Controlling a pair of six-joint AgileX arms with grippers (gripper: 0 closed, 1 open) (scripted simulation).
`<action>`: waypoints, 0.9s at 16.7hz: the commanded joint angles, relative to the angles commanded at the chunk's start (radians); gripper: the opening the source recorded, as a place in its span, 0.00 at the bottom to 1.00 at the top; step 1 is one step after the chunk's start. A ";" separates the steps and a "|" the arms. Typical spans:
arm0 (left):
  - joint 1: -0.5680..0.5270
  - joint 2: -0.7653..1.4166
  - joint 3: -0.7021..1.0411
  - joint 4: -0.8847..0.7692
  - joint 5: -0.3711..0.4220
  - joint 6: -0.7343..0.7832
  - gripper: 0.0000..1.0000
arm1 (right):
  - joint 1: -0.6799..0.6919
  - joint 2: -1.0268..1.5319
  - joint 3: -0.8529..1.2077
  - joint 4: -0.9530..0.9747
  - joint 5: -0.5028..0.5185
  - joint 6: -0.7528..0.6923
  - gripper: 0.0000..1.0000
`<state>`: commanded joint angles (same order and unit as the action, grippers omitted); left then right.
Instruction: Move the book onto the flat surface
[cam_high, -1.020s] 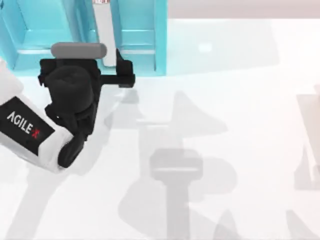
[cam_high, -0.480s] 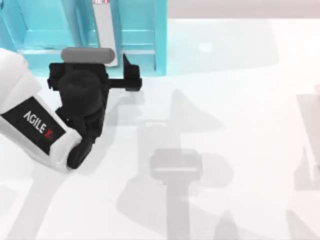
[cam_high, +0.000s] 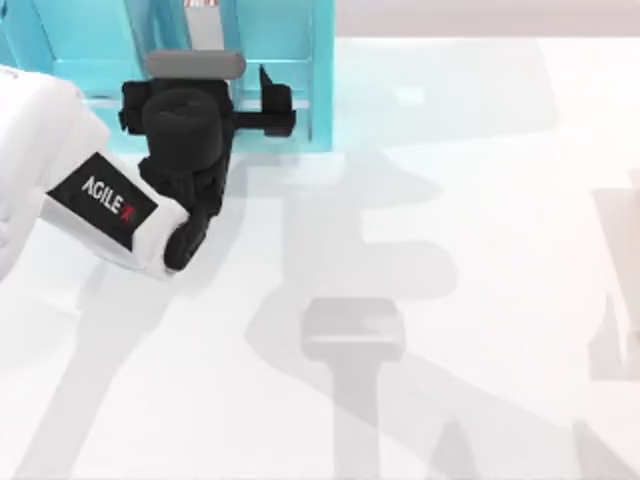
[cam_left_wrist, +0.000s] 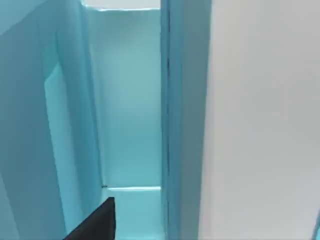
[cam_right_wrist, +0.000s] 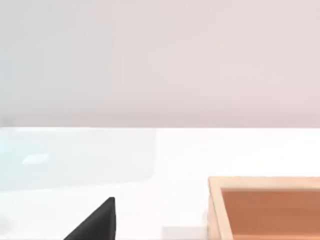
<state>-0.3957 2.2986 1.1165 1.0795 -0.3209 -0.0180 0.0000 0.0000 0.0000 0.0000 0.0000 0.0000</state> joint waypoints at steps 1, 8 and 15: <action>0.008 0.023 0.046 -0.022 0.008 0.001 1.00 | 0.000 0.000 0.000 0.000 0.000 0.000 1.00; 0.029 0.074 0.147 -0.074 0.029 0.002 1.00 | 0.000 0.000 0.000 0.000 0.000 0.000 1.00; 0.029 0.074 0.147 -0.074 0.029 0.002 0.55 | 0.000 0.000 0.000 0.000 0.000 0.000 1.00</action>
<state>-0.3670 2.3729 1.2635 1.0058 -0.2915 -0.0159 0.0000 0.0000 0.0000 0.0000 0.0000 0.0000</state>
